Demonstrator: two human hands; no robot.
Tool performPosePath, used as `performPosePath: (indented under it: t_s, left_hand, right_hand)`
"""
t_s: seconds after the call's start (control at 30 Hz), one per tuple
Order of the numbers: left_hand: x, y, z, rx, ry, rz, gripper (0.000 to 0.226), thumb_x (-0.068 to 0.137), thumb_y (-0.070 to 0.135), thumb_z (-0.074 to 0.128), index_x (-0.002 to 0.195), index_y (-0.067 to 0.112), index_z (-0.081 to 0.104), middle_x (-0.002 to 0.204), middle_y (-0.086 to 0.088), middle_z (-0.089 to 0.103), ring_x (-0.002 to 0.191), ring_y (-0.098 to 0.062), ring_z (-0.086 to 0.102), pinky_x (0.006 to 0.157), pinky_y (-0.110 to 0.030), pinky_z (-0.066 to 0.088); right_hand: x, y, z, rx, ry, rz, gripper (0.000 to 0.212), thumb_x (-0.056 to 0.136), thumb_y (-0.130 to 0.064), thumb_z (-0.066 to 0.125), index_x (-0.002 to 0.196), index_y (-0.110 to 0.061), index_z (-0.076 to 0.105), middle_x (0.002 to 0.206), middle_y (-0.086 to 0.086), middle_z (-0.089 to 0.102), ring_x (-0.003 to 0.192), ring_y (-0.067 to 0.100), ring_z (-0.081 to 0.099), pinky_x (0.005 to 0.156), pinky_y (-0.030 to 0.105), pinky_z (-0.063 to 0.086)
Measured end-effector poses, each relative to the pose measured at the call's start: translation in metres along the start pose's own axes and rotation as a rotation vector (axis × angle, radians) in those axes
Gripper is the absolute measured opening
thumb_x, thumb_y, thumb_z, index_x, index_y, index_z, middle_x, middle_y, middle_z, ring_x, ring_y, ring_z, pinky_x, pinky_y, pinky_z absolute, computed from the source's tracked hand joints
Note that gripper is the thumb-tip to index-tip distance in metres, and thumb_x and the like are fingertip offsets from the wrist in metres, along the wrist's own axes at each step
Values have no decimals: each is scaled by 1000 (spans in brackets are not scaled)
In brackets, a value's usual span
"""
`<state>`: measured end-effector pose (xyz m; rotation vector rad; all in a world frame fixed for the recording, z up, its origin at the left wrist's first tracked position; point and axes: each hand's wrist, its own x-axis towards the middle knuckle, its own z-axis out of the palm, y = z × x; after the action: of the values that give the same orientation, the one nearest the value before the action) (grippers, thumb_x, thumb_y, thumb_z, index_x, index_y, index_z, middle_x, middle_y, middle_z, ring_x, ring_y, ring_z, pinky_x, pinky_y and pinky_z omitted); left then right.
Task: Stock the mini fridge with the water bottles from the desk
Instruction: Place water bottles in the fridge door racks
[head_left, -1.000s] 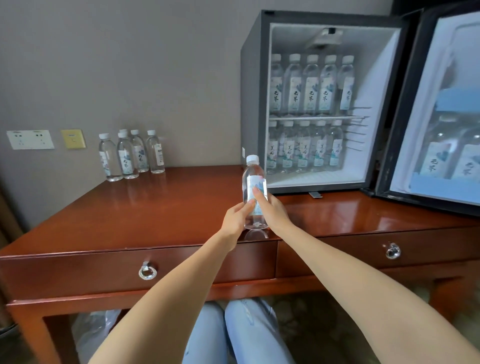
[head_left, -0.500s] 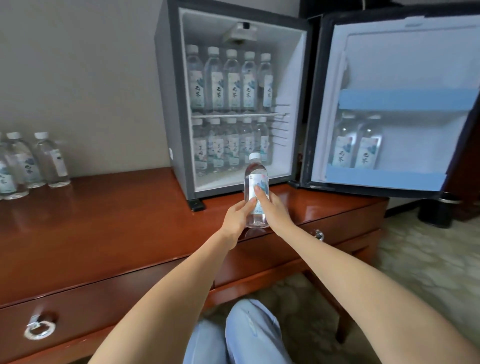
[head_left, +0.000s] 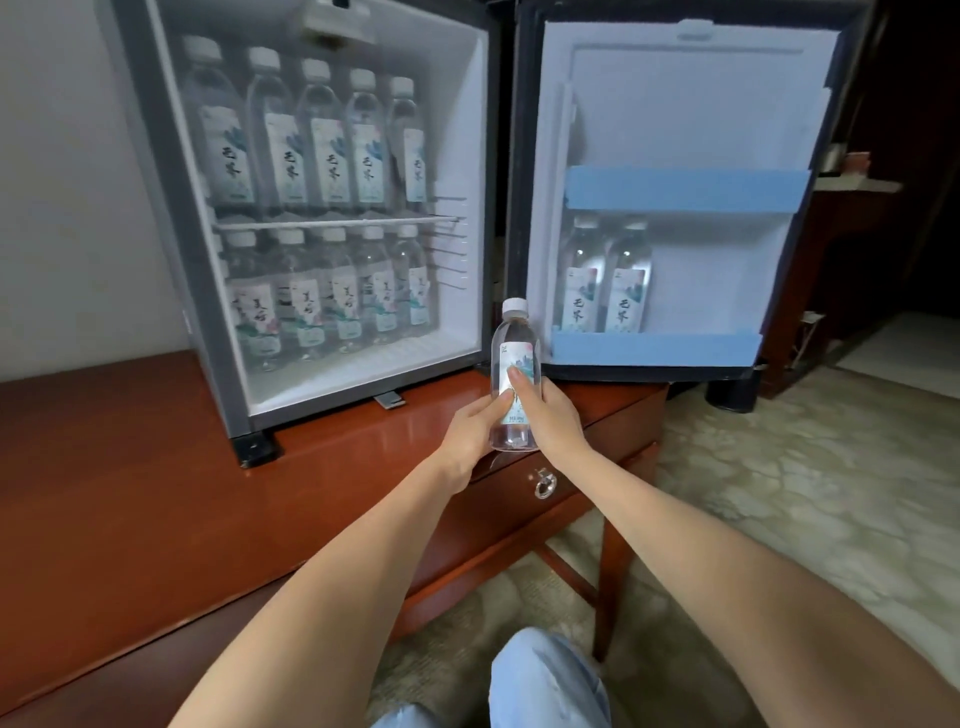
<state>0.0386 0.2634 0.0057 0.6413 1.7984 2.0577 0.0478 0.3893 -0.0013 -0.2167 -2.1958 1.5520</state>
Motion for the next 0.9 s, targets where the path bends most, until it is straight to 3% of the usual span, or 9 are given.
performPosePath:
  t_s: [0.1, 0.2, 0.3, 0.37, 0.43, 0.5, 0.57, 0.7, 0.9]
  left_hand:
    - [20, -5, 7, -29, -29, 7, 40, 101, 27, 46, 126, -3, 56, 86, -5, 75, 71, -7, 70, 64, -17, 53]
    - [35, -11, 12, -12, -44, 57, 35, 101, 28, 46, 125, 6, 59, 100, 0, 74, 87, -11, 71, 69, -18, 53]
    - [46, -17, 13, 56, -14, 136, 29, 101, 25, 47, 120, 10, 62, 104, -3, 74, 93, -14, 70, 72, -21, 54]
    - [54, -20, 12, 226, 30, 211, 27, 101, 26, 47, 115, 9, 64, 104, -11, 71, 95, -24, 67, 81, -37, 55]
    - [60, -23, 10, 490, 84, 298, 27, 101, 31, 46, 110, 12, 62, 100, -6, 67, 93, -23, 63, 84, -43, 51]
    - [62, -25, 8, 711, 114, 388, 30, 100, 41, 43, 104, 16, 59, 92, 0, 61, 85, -17, 57, 78, -39, 47]
    - [65, -25, 4, 890, 96, 506, 46, 95, 54, 35, 111, 18, 58, 96, 2, 59, 86, -15, 56, 75, -35, 47]
    - [74, -23, 4, 973, 39, 736, 49, 95, 56, 32, 121, 20, 54, 98, 9, 53, 86, -4, 50, 68, -25, 43]
    - [82, -21, 6, 993, 101, 866, 56, 97, 38, 32, 146, 11, 38, 142, -2, 46, 132, -11, 39, 105, -21, 34]
  right_hand:
    - [11, 8, -11, 0, 36, -4, 37, 81, -70, 51, 96, -38, 61, 92, -9, 72, 87, 8, 68, 88, 38, 55]
    - [22, 15, -18, -16, 55, -29, 55, 76, -76, 49, 108, -33, 63, 93, -11, 71, 87, 4, 67, 87, 37, 55]
    - [31, 23, -22, -17, 71, -84, 46, 73, -78, 50, 103, -45, 60, 92, -17, 71, 86, -1, 67, 85, 36, 56]
    - [37, 27, -22, -18, 82, -120, 37, 74, -76, 51, 98, -49, 58, 90, -22, 71, 84, -2, 67, 83, 35, 57]
    - [41, 33, -23, 3, 84, -152, 33, 74, -74, 53, 98, -51, 56, 91, -24, 70, 84, -3, 68, 81, 32, 57]
    - [42, 37, -23, 23, 85, -182, 33, 75, -71, 54, 100, -50, 55, 93, -24, 70, 85, -3, 68, 78, 29, 56]
    - [42, 44, -24, 45, 94, -200, 34, 75, -70, 54, 101, -47, 55, 94, -21, 71, 85, -1, 69, 76, 29, 55]
    - [43, 55, -36, 100, 82, -207, 35, 76, -64, 56, 106, -46, 53, 98, -16, 71, 91, 5, 69, 81, 33, 57]
    - [45, 53, -44, 47, 61, -215, 23, 85, -48, 62, 105, -44, 52, 97, -18, 70, 91, -1, 66, 82, 32, 55]
